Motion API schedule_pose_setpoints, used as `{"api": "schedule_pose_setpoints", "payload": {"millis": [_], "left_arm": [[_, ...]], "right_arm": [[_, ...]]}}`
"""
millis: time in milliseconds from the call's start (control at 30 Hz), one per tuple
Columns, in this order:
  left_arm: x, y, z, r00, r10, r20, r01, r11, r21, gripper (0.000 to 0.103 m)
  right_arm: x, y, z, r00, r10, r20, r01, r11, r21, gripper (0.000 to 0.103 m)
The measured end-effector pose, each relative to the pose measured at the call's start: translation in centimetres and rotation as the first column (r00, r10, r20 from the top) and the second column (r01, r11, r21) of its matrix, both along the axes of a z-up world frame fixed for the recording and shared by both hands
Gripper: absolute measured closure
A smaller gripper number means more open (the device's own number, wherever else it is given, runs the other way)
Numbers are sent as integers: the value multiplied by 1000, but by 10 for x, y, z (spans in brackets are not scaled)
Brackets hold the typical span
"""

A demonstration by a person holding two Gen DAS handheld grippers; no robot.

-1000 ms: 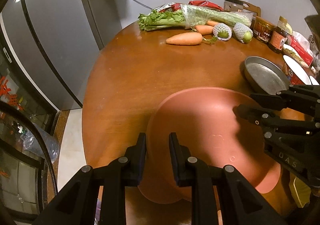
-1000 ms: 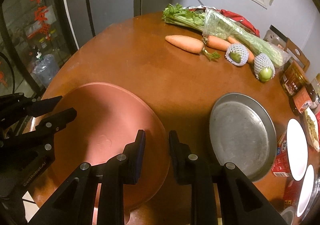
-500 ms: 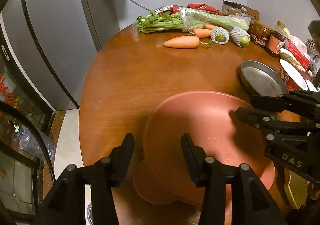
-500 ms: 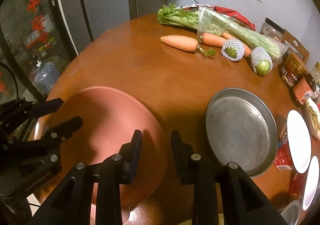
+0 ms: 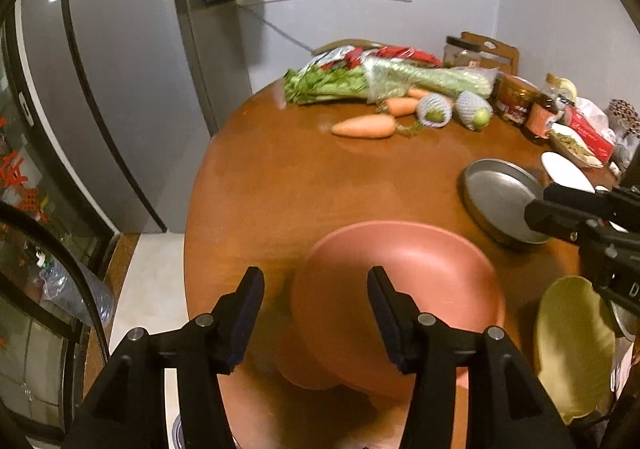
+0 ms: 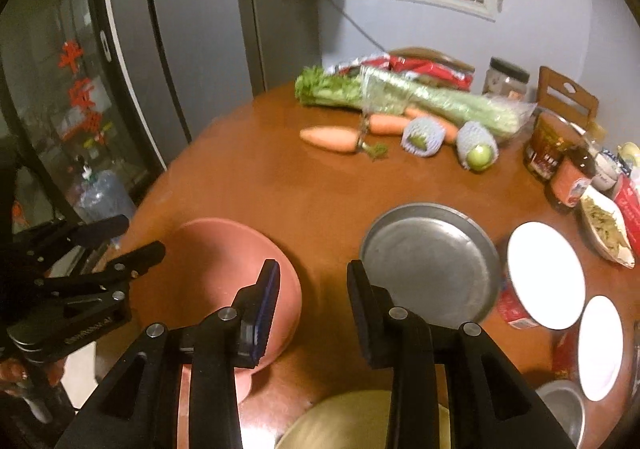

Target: Organize plates and bowls

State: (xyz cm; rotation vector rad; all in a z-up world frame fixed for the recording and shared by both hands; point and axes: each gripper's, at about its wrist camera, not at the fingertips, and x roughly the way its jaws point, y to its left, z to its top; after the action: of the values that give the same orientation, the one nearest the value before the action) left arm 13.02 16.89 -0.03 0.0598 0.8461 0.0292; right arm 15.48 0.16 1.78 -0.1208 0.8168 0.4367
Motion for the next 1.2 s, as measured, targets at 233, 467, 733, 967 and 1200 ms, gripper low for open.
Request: {"api": "schedule_pose_setpoints", "payload": {"millis": [233, 467, 733, 967, 1200], "left_arm": [[-20, -27, 21, 997, -43, 58, 43, 999, 2, 46], [-39, -57, 29, 991, -96, 90, 97, 995, -2, 45], [-56, -97, 19, 981, -180, 72, 181, 984, 0, 45], [-63, -130, 4, 960, -276, 41, 276, 961, 13, 45], [-59, -162, -10, 938, -348, 2, 347, 935, 72, 45]], "right_arm": [[-30, -23, 28, 997, -12, 70, 10, 1000, 29, 65], [-59, -47, 33, 996, -34, 82, 29, 998, 57, 60], [-99, -76, 31, 995, -50, 85, 42, 995, 88, 60], [-144, -107, 11, 996, -80, 48, 76, 993, 86, 60], [-173, -126, -8, 993, -120, 10, 119, 989, 87, 60]]}}
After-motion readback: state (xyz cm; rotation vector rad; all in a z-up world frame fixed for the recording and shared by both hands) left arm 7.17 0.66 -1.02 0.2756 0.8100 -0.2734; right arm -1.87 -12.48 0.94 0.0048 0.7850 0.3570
